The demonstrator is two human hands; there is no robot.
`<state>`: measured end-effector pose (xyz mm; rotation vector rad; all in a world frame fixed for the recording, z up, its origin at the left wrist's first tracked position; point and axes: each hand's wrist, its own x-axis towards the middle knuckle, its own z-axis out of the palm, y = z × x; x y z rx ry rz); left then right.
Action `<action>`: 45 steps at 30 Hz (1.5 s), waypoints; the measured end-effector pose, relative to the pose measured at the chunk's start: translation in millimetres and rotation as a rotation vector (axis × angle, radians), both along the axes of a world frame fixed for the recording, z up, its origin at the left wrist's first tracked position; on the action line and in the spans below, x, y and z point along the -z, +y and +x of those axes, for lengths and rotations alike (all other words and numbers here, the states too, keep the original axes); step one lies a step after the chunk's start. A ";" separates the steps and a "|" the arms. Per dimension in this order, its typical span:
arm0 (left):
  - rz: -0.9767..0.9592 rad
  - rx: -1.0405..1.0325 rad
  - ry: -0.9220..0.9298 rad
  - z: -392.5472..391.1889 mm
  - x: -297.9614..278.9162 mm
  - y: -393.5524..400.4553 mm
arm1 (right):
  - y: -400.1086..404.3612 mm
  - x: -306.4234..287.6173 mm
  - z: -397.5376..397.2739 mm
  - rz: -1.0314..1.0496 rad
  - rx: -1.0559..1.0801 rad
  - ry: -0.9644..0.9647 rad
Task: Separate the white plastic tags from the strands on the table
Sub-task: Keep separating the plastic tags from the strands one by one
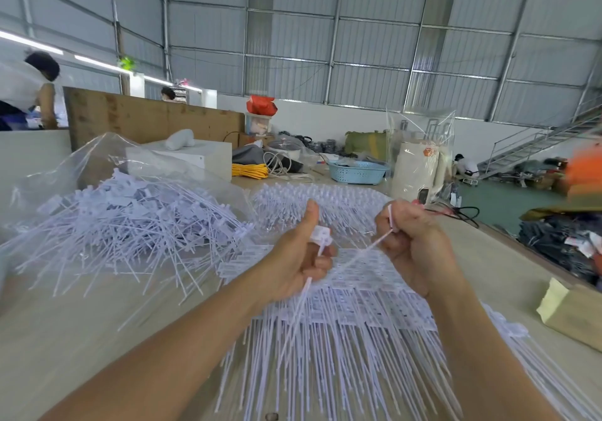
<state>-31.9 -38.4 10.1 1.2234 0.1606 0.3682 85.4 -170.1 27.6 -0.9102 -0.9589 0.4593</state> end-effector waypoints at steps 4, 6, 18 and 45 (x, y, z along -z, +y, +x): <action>0.088 0.070 -0.035 6.9 2.3 -17.2 | 19.0 12.7 -21.8 -0.231 0.184 -0.231; 0.139 0.048 -0.078 7.2 2.8 -20.4 | 22.7 17.3 -28.4 -0.283 0.246 -0.321; 0.128 -0.044 0.109 -2.7 -5.0 -11.7 | 29.2 24.5 -25.7 -0.126 0.270 -0.279; 1.922 -0.779 0.986 -67.1 -0.5 181.3 | 38.0 43.0 0.8 -0.332 0.579 -0.060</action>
